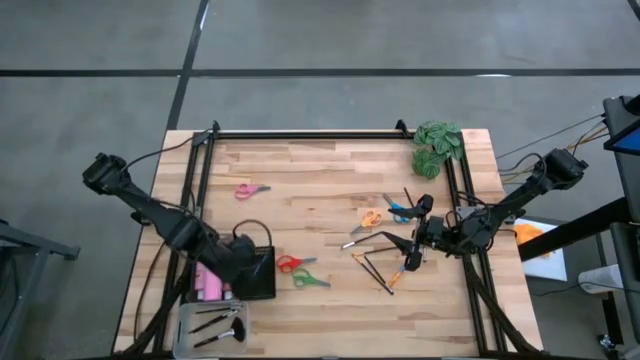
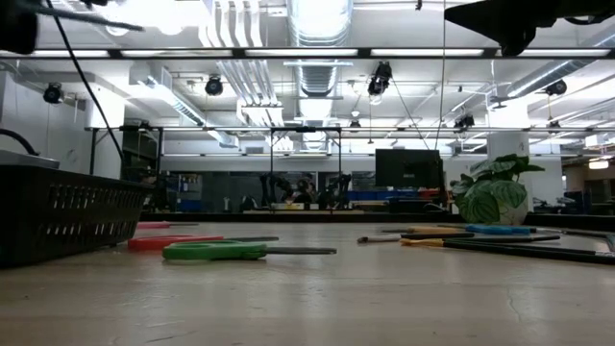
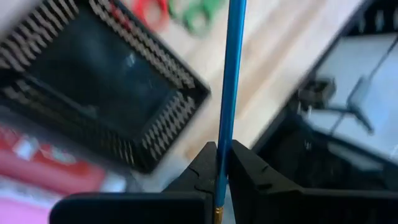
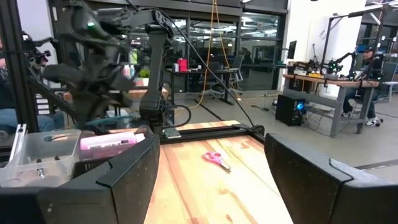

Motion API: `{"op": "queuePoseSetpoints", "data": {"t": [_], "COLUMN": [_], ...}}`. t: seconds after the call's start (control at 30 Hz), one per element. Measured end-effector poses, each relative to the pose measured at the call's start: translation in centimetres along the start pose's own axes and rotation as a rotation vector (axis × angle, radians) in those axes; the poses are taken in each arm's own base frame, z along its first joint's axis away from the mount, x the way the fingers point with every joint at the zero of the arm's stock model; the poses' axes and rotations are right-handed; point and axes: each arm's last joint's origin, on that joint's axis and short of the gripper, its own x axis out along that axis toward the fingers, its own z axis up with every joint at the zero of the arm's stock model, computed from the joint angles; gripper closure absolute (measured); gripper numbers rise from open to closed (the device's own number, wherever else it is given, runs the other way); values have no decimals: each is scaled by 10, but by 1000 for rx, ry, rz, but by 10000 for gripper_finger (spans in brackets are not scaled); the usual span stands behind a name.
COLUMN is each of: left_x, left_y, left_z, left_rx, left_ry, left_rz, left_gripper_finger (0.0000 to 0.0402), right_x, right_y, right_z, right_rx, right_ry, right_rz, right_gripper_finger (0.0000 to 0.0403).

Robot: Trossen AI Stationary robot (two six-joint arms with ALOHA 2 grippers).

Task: Pick & Place Paint Supplies
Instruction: Put the gold paint brush into the transparent bin

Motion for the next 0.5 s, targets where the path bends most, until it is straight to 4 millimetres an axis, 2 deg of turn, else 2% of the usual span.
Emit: {"op": "queuePoseSetpoints", "data": {"t": [0.27,0.5], "left_x": [11,24], "left_y": [-29,-47], "left_z": [-45,-63], "left_rx": [145,191], "left_ry": [111,202], "left_rz": [26,156], "left_gripper_finger": [382,382], "right_x": [0,0], "right_y": [0,0], "right_z": [0,0], "right_rx": [-1,0], "right_ry": [0,0], "right_rz": [0,0], "right_gripper_finger": [115,115]}}
